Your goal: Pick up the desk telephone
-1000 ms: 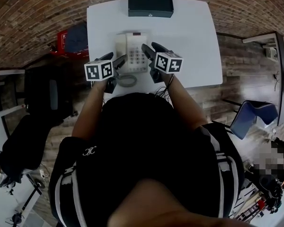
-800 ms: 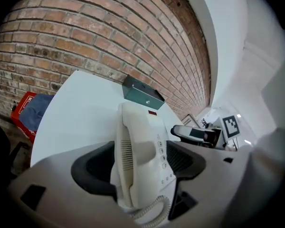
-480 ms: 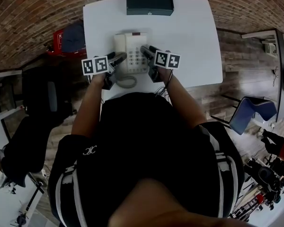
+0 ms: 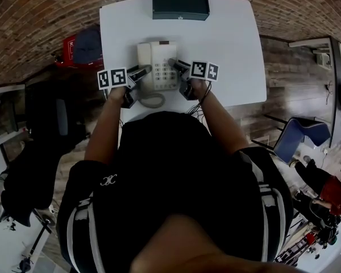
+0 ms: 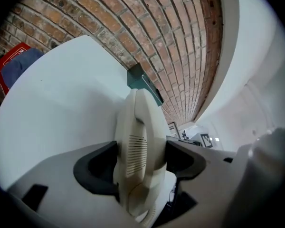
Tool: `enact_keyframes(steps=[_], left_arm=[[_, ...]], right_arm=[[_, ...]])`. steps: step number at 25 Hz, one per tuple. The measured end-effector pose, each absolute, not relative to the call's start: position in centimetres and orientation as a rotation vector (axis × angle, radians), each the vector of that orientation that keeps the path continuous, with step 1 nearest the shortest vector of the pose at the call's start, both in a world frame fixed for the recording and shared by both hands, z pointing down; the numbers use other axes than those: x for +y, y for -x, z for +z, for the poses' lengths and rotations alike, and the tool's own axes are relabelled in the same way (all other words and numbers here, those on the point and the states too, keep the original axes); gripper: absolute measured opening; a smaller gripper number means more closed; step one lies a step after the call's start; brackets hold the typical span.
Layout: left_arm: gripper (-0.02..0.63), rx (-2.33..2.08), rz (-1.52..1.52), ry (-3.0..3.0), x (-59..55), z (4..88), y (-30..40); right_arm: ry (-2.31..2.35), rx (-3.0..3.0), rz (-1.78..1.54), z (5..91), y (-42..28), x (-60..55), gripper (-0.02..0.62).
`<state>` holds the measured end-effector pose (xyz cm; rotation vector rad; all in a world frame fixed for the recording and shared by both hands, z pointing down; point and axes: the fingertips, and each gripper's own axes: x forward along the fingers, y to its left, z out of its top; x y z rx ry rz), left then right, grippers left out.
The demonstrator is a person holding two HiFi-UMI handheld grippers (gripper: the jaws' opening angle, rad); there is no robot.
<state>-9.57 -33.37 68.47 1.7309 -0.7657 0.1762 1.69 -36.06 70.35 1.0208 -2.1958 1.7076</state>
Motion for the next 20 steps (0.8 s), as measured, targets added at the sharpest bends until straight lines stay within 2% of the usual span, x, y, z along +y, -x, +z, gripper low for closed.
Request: enact_keyframes(steps=[5, 20], left_arm=[[0.302, -0.754, 0.204, -1.714, -33.1, 68.1, 9.6], [0.291, -0.738, 0.204, -1.8, -32.4, 63.6, 9.6]], right_arm=[[-1.025, -2.201, 1.645, 69.9, -1.8, -35.9, 0.198], [-1.023, -2.285, 1.473, 64.8, -1.6, -35.9, 0.192]])
